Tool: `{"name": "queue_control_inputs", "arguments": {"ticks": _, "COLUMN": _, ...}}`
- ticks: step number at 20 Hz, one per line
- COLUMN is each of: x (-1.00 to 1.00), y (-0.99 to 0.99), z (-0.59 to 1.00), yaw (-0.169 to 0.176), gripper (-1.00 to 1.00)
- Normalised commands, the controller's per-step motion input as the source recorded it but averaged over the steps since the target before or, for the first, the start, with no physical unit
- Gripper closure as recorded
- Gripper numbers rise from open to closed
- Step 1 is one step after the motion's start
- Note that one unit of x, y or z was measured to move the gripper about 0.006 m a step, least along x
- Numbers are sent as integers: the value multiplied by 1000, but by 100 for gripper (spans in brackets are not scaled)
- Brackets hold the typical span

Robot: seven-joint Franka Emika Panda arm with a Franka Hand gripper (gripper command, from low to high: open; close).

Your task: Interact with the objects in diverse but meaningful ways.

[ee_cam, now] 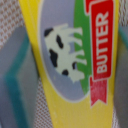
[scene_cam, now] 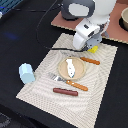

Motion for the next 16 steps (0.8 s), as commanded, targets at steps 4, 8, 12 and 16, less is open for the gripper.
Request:
{"name": "queue_control_inputs", "arguments": {"ticks": 4, "x": 151, "y": 149, "z": 697, "yaw": 31, "gripper": 100}}
{"name": "queue_control_inputs", "arguments": {"ticks": 8, "x": 201, "y": 295, "z": 1000, "yaw": 48, "gripper": 100}}
{"name": "queue_control_inputs", "arguments": {"ticks": 12, "x": 153, "y": 280, "z": 965, "yaw": 61, "gripper": 100}}
{"name": "queue_control_inputs", "arguments": {"ticks": 16, "x": 45, "y": 175, "z": 826, "yaw": 66, "gripper": 100}}
